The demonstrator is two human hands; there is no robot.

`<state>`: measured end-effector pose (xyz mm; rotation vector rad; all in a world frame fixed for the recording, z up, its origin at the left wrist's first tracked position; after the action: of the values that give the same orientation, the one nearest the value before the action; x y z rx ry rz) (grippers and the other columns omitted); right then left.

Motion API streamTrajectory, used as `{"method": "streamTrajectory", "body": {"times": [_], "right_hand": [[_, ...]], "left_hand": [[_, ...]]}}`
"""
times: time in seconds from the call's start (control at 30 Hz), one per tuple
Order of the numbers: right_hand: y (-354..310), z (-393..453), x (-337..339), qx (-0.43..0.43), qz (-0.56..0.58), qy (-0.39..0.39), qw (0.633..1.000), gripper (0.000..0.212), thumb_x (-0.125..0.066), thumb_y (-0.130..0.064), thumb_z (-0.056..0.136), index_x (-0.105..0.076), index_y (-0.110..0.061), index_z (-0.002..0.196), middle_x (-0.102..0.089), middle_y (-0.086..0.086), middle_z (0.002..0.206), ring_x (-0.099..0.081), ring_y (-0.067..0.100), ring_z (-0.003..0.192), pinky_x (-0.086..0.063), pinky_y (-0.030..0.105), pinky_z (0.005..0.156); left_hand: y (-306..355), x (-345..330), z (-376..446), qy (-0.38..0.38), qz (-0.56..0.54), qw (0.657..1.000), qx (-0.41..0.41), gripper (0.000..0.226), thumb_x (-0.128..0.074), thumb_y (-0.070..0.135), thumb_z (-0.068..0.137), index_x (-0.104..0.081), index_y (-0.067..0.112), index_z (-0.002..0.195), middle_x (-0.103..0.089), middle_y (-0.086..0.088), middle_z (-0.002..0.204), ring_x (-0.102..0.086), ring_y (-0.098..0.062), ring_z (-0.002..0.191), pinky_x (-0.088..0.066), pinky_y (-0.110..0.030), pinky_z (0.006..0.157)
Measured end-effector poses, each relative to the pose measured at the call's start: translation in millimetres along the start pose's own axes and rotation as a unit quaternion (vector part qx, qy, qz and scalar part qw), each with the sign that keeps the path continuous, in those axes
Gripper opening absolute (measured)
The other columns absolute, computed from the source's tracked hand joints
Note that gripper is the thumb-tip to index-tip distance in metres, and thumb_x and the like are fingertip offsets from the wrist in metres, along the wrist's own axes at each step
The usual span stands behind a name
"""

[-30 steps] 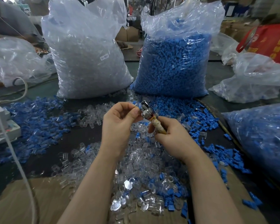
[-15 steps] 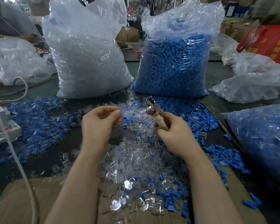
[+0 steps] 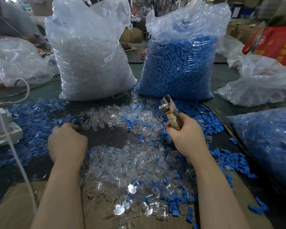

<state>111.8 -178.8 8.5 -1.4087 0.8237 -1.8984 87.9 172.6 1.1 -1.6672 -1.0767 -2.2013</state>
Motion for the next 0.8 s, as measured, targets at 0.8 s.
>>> {"method": "streamTrajectory", "body": {"times": [0.8], "right_hand": [[-18, -5, -11, 0.074, -0.249, -0.014, 0.966, 0.03, -0.058, -0.033, 0.088, -0.052, -0.03, 0.118, -0.059, -0.004, 0.101, -0.052, 0.025, 0.099, -0.031, 0.039, 0.081]], "left_hand": [[135, -50, -96, -0.377, -0.435, 0.805, -0.146, 0.032, -0.067, 0.042, 0.086, -0.072, 0.016, 0.102, -0.075, 0.005, 0.087, -0.062, 0.0, 0.062, -0.043, -0.021, 0.063]]}}
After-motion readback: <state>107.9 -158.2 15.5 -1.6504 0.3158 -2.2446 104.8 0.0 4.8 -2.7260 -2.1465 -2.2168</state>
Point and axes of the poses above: each hand's wrist, its own z-axis towards the middle knuckle, its own x-axis out of the back of the hand, y = z × x, the point moved 10 cm from there along z, towards the middle knuckle
